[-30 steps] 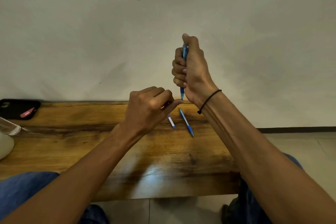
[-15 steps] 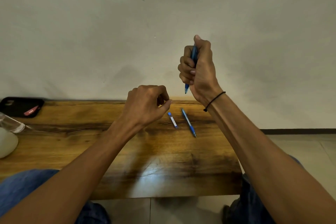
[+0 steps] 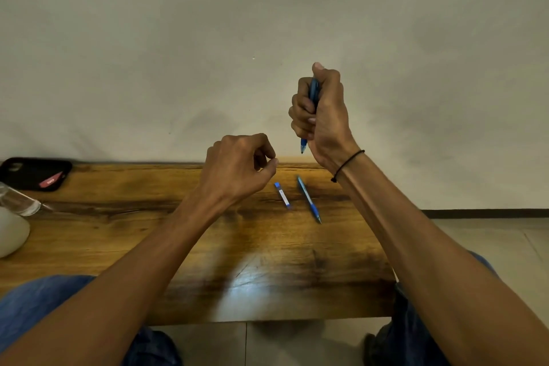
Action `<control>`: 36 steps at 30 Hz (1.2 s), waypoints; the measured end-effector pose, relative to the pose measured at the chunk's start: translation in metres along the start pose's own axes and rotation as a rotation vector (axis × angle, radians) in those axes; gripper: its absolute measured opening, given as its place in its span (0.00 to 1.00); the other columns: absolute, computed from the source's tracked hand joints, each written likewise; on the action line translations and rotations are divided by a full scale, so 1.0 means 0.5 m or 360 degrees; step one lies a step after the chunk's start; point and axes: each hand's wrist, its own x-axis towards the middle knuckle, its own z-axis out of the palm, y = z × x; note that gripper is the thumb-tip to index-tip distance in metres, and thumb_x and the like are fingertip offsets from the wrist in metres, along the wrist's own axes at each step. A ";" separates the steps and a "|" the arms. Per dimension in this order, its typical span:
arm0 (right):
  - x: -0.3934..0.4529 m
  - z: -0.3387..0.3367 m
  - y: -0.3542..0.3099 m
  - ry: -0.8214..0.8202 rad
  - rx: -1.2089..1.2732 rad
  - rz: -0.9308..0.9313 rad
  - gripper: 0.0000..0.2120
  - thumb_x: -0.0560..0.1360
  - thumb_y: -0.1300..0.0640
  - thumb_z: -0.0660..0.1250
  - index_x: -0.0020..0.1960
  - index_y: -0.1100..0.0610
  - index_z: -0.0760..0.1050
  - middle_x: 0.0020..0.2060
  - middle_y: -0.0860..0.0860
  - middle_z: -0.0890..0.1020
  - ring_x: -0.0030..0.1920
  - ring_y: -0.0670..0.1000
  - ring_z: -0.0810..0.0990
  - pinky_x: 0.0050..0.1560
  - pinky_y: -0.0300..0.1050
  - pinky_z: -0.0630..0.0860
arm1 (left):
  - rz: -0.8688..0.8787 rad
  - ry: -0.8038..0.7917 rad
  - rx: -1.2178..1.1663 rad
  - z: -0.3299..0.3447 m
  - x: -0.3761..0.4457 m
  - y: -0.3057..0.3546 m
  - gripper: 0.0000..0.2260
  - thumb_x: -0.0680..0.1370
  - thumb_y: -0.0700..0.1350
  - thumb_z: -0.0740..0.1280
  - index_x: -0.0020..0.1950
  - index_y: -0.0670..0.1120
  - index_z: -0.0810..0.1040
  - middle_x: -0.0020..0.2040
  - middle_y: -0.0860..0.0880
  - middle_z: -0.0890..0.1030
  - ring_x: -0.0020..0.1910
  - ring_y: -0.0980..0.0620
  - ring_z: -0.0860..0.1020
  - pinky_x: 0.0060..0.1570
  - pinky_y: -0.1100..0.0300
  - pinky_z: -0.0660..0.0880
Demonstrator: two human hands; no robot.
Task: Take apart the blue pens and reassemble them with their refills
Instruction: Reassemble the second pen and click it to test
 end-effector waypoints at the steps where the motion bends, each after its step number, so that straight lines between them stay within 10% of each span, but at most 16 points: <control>1: 0.001 0.000 0.001 -0.0001 -0.0001 0.0000 0.27 0.88 0.49 0.47 0.30 0.55 0.59 0.21 0.46 0.60 0.21 0.45 0.55 0.25 0.38 0.53 | -0.0006 -0.0003 -0.0010 0.001 0.000 0.000 0.05 0.77 0.52 0.75 0.49 0.51 0.85 0.39 0.55 0.85 0.39 0.56 0.83 0.47 0.49 0.84; 36: 0.005 0.004 0.018 -0.0036 -0.0014 -0.0071 0.27 0.88 0.50 0.46 0.30 0.55 0.58 0.20 0.45 0.60 0.21 0.45 0.55 0.24 0.36 0.54 | -0.0057 -0.0027 -0.0045 0.002 0.002 0.002 0.05 0.78 0.51 0.73 0.51 0.52 0.85 0.40 0.56 0.85 0.39 0.56 0.83 0.48 0.50 0.84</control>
